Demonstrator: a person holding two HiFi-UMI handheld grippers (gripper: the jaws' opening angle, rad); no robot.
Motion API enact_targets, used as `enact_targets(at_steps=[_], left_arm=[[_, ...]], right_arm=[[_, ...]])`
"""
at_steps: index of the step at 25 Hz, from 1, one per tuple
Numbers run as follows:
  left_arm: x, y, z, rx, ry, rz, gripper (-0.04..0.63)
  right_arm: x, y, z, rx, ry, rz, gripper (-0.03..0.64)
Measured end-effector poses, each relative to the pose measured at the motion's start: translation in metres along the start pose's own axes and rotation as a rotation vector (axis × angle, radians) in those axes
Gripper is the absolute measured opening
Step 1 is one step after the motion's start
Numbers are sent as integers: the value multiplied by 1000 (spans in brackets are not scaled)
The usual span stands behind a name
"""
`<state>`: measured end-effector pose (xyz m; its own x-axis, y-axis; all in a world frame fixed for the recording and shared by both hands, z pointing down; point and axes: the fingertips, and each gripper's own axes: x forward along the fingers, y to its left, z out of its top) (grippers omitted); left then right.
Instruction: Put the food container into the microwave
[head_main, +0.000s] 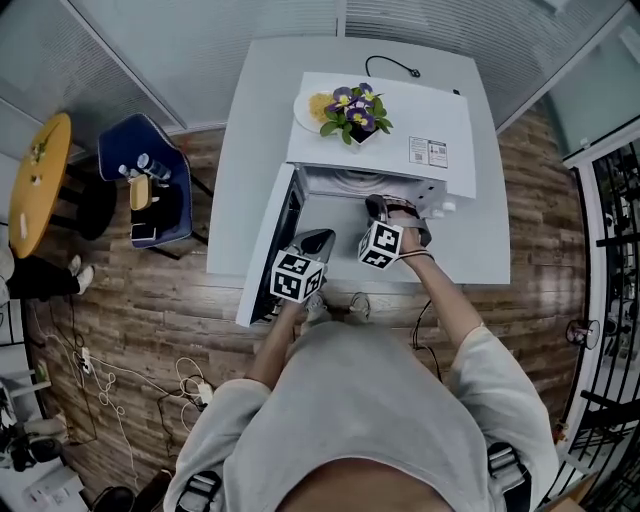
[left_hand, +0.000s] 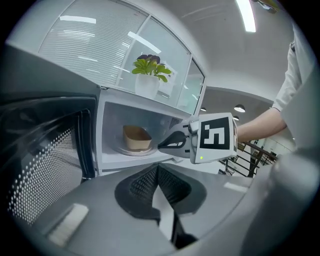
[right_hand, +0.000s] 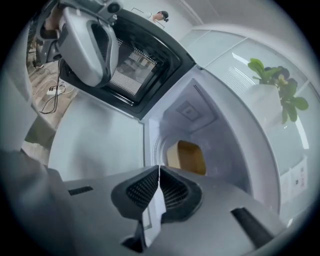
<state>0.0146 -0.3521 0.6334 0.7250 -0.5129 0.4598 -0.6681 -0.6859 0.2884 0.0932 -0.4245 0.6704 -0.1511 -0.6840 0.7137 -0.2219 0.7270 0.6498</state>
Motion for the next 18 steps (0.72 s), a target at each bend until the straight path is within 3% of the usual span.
enact_targets(at_steps=[8, 18], left_arm=[[8, -5, 7, 28, 3, -18, 11], [16, -5, 18, 70, 9, -31, 11]], right_arm=[[-22, 1, 2, 175, -68, 20, 14], [-51, -12, -1, 599, -176, 62, 14]])
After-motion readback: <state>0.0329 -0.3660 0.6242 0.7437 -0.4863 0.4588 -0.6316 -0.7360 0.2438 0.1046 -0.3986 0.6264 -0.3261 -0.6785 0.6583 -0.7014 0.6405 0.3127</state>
